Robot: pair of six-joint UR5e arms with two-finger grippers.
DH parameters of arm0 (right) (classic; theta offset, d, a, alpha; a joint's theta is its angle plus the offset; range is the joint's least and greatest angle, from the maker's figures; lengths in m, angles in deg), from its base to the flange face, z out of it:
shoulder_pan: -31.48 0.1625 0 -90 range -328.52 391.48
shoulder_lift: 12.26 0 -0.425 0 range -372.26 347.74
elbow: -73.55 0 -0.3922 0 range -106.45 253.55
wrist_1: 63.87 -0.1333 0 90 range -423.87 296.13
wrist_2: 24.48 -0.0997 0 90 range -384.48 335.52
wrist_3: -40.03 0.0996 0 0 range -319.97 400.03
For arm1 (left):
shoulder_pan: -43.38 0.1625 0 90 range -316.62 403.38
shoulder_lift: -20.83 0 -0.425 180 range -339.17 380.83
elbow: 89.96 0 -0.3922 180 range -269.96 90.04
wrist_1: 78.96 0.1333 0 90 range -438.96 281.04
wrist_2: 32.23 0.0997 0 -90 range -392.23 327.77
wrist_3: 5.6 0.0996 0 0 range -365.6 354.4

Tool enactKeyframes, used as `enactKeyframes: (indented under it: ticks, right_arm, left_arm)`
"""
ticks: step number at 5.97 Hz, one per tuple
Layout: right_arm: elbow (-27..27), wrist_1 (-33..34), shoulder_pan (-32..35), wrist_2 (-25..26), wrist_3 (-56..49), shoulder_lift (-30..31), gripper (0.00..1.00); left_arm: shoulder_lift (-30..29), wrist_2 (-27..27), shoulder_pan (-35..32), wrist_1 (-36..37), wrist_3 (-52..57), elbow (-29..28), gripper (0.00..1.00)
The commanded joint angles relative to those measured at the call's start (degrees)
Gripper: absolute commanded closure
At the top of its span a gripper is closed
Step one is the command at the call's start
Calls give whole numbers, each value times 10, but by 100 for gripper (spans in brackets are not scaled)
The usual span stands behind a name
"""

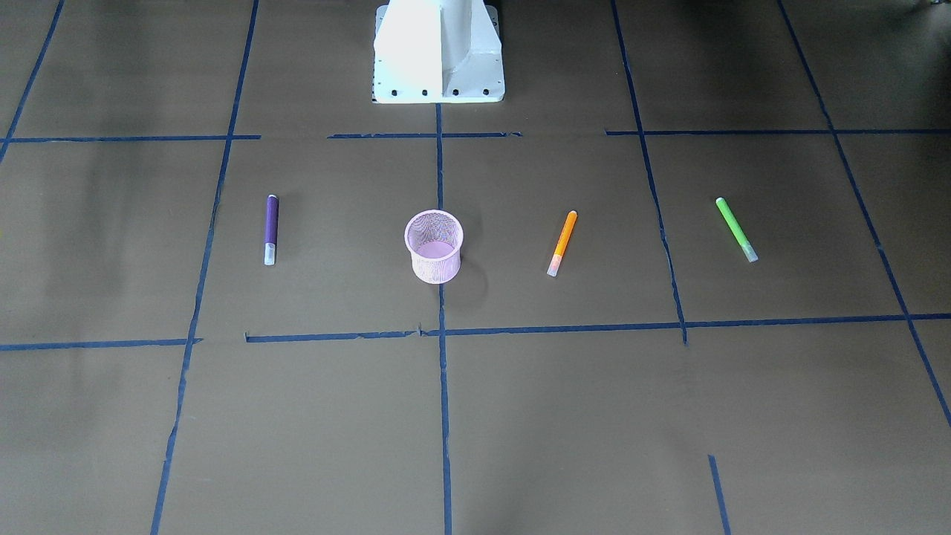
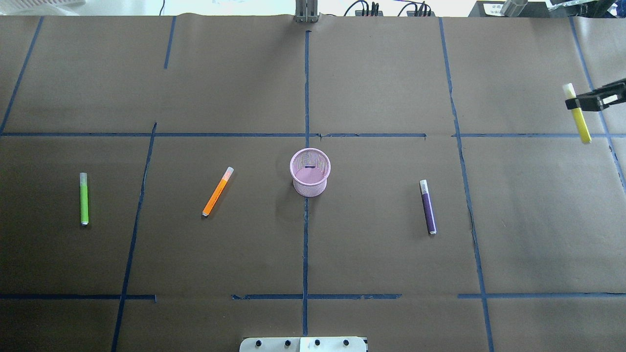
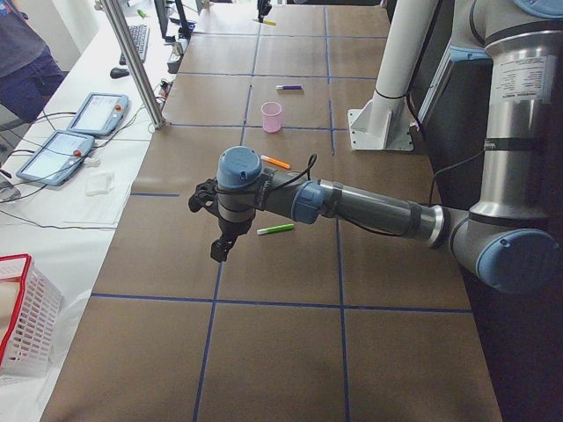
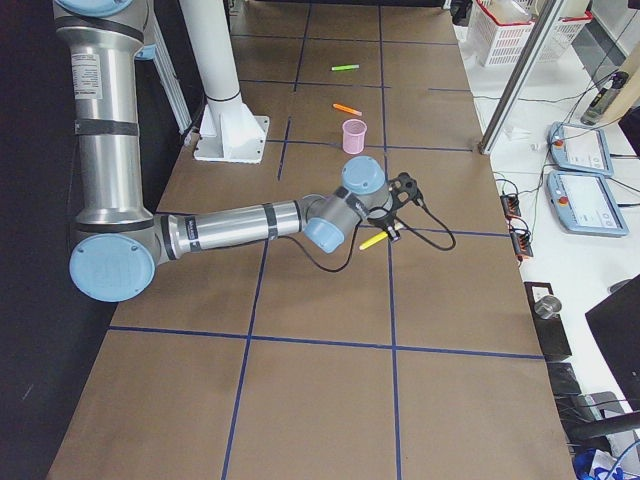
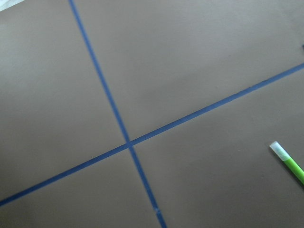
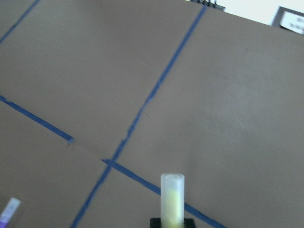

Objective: Collect pens into pen holder
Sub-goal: 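Grasp the yellow highlighter with the right gripper and lift it, then carry the yellow highlighter over the lavender cup and lower it in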

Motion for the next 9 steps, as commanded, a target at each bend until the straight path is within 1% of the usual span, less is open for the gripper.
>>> enactKeyframes:
  ticks: [1, 2, 3, 4, 5, 6, 7, 8, 9]
  right_arm:
    - [-7, -1, -68, 7, 66, -106, 99]
    - [-8, -1, -111, 51, 132, -164, 100]
    - [-8, -1, -186, 141, 158, -211, 100]
    - [-2, 4, -268, 261, 204, -248, 100]
    - [-1, 5, -322, 360, 220, -275, 100]
    - [6, 5, -357, 405, 227, -297, 100]
    - [13, 2, -388, 451, 230, -305, 100]
    - [36, 0, -409, 500, 231, -321, 100]
    - [36, -2, -428, 502, 231, -314, 100]
  left_arm:
    - [-2, 0, 40, -41, -1, 0, 0]
    - [-5, -1, 43, -41, 0, 0, 0]
    - [-6, -1, 45, -42, 0, 2, 0]
    - [-8, -1, 46, -41, 0, 2, 0]
    - [-8, -1, 46, -42, 0, 2, 0]
    - [-8, -1, 46, -41, 0, 2, 0]
    - [-8, -1, 46, -41, 0, 2, 0]
    - [-8, -1, 46, -41, 0, 3, 0]
    - [-8, -1, 46, -41, 0, 2, 0]
